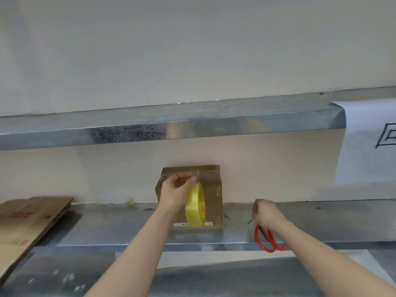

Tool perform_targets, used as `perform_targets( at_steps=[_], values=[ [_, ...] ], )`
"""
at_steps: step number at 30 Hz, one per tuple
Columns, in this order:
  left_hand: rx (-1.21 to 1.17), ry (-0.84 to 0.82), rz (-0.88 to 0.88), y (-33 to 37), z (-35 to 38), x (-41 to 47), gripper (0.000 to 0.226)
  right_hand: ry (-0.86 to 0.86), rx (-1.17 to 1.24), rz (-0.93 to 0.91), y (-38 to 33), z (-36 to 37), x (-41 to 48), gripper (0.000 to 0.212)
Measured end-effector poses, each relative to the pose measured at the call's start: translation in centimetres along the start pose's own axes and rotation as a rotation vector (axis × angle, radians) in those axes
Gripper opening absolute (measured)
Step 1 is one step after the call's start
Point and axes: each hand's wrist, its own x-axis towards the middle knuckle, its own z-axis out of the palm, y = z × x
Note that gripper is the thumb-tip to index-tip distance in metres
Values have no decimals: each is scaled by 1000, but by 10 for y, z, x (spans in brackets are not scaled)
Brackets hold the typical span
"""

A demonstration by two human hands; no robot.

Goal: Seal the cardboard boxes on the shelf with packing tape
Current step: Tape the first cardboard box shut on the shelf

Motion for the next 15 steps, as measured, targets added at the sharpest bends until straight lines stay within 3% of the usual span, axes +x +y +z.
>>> perform_targets(
  at_steps=[4,7,9,15],
  values=[
    [-99,102,23,23,1,2,8,242,340,-178,-30,-26,-10,11],
    [-189,151,-6,40,0,3,10,291,505,-312,-57,-44,-23,4],
    [-216,147,-36,47,-2,7,10,313,484,-380,-68,-52,-26,4],
    [-266,103,-71,55,-5,36,15,306,153,-415,-83,-61,-7,37]
  ],
)
